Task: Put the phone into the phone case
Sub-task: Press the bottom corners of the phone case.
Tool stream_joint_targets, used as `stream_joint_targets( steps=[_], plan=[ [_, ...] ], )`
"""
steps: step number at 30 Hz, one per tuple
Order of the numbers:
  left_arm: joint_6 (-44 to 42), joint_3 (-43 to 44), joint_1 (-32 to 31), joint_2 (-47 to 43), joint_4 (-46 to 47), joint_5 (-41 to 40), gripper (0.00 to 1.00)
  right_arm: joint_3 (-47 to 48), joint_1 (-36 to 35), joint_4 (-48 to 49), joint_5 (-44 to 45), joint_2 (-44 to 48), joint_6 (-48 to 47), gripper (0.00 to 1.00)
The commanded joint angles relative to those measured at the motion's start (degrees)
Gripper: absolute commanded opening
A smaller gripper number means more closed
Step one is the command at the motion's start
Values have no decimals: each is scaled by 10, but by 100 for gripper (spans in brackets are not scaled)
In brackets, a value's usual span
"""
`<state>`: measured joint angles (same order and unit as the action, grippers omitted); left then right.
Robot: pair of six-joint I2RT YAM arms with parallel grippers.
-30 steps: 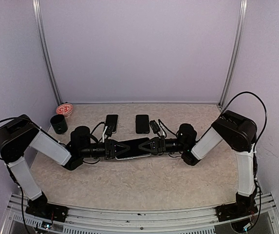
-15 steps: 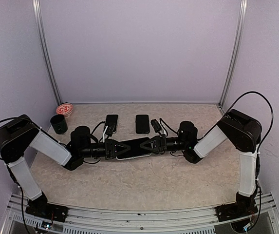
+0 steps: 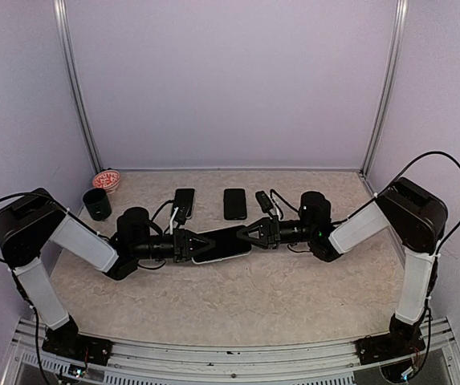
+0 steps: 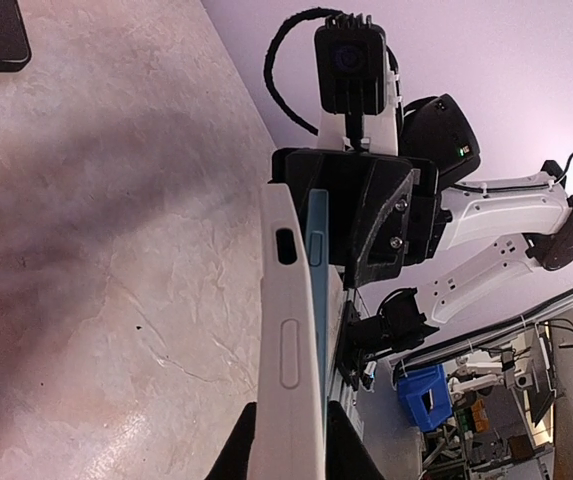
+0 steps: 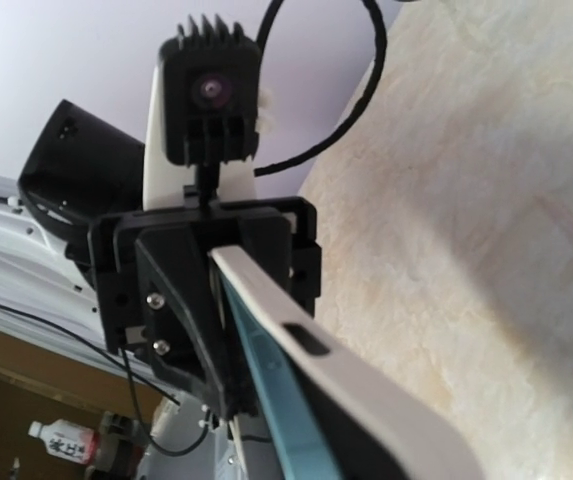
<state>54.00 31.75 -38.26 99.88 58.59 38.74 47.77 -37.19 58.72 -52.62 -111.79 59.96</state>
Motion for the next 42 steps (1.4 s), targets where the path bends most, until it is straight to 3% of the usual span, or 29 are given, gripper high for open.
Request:
stream_joint_targets(
  steps=[1, 20, 29, 42],
  plan=[
    [-6, 10, 9, 2, 5, 2, 16, -3, 11, -64, 9, 45, -49, 24],
    [-26, 10, 15, -5, -1, 19, 16, -29, 34, -201, 1, 156, -125, 24],
    [-58, 4, 16, -25, -2, 37, 15, -11, 39, -336, 0, 205, -220, 25],
    [-82, -5, 12, -78, 19, 70, 12, -12, 39, -352, -71, 189, -249, 27]
  ],
)
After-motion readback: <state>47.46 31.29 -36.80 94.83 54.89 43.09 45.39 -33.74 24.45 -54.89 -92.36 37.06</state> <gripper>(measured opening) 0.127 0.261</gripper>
